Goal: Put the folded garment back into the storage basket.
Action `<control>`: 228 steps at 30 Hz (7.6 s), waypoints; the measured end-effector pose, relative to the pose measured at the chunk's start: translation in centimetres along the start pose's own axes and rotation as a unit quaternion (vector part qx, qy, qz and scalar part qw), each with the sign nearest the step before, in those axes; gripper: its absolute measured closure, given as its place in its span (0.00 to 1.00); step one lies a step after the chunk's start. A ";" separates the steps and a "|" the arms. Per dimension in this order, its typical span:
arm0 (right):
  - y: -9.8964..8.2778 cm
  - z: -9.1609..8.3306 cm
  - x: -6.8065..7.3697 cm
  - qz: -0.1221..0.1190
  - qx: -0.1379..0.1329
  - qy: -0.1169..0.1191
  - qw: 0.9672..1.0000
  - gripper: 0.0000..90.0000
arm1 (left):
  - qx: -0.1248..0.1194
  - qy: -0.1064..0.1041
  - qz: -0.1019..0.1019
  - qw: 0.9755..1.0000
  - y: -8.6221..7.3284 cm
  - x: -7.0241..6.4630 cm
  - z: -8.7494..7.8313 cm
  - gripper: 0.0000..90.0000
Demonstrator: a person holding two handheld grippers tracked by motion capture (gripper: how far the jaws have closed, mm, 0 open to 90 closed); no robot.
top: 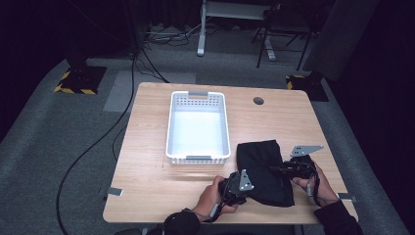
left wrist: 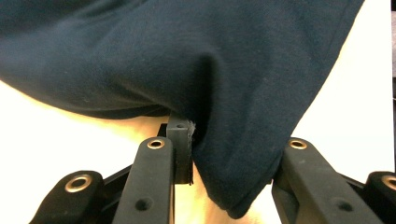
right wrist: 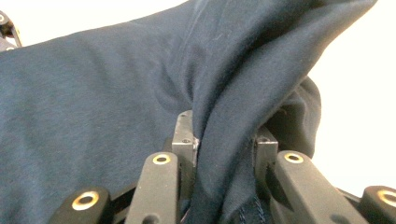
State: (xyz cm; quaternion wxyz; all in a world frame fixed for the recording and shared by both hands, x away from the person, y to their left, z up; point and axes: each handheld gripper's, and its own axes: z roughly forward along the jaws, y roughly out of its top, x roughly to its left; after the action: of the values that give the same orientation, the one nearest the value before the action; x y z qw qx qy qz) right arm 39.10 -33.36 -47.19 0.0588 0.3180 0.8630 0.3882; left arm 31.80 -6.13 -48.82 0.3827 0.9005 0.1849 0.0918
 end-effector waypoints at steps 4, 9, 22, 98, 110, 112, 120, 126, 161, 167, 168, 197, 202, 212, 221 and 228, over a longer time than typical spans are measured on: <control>0.4 -0.4 0.5 0.001 -0.010 -0.009 1.000 0.80 | 0.011 0.005 0.009 1.000 0.5 0.3 -0.4 0.77; 0.7 -0.9 0.7 0.001 -0.019 -0.018 1.000 0.80 | 0.012 0.012 0.026 1.000 1.4 0.5 -1.0 0.77; 2.6 -3.6 0.8 0.002 -0.056 -0.057 0.997 0.81 | 0.007 0.039 0.052 0.998 5.1 1.4 -2.4 0.78; 18.1 -0.7 3.7 -0.071 -0.095 -0.047 0.992 0.82 | -0.058 0.192 -0.024 0.979 6.0 9.8 -12.8 0.84; 20.5 2.4 5.1 -0.090 -0.086 -0.030 0.992 0.82 | -0.047 0.223 -0.042 0.973 3.5 11.0 -14.7 0.84; 20.8 3.0 5.4 -0.094 -0.084 -0.028 0.992 0.82 | -0.044 0.226 -0.046 0.972 3.0 11.2 -14.8 0.84; 21.8 5.2 6.0 -0.099 -0.073 -0.021 0.992 0.82 | -0.030 0.244 -0.056 0.968 1.2 12.1 -15.1 0.84; 22.6 6.6 6.4 -0.106 -0.065 -0.022 0.992 0.82 | -0.023 0.252 -0.074 0.965 -0.1 13.0 -14.9 0.84; 22.8 13.7 6.2 -0.107 -0.021 -0.012 0.994 0.82 | 0.027 0.251 -0.118 0.961 -5.8 14.3 -12.0 0.84; 22.4 14.6 5.9 -0.101 -0.014 -0.011 0.995 0.81 | 0.028 0.246 -0.127 0.961 -6.1 14.4 -11.8 0.82; 22.3 14.7 5.9 -0.099 -0.011 -0.012 0.995 0.81 | 0.028 0.245 -0.128 0.961 -6.1 14.4 -11.7 0.81; 21.8 16.2 5.7 -0.094 0.007 -0.028 0.995 0.78 | 0.023 0.211 -0.150 0.966 -6.7 15.0 -11.8 0.69; 21.8 16.2 5.6 -0.096 0.008 -0.032 0.995 0.78 | 0.019 0.204 -0.157 0.966 -6.7 15.3 -12.0 0.66; 21.8 16.4 5.5 -0.098 0.014 -0.049 0.994 0.73 | -0.011 0.188 -0.162 0.969 -6.6 15.6 -13.2 0.61; 21.7 16.7 5.6 -0.118 0.025 -0.068 0.990 0.67 | -0.033 0.173 -0.148 0.973 -5.8 15.1 -14.5 0.57; 21.6 16.9 5.3 -0.120 0.034 -0.086 0.988 0.56 | -0.029 0.155 -0.139 0.978 -5.3 14.6 -14.2 0.40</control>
State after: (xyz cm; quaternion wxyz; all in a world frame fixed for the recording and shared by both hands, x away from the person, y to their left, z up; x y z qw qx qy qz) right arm 51.64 -8.76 -42.84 0.1679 0.2460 0.8994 0.3199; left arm 39.38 12.45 -42.52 0.3846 0.8292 0.3628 0.1815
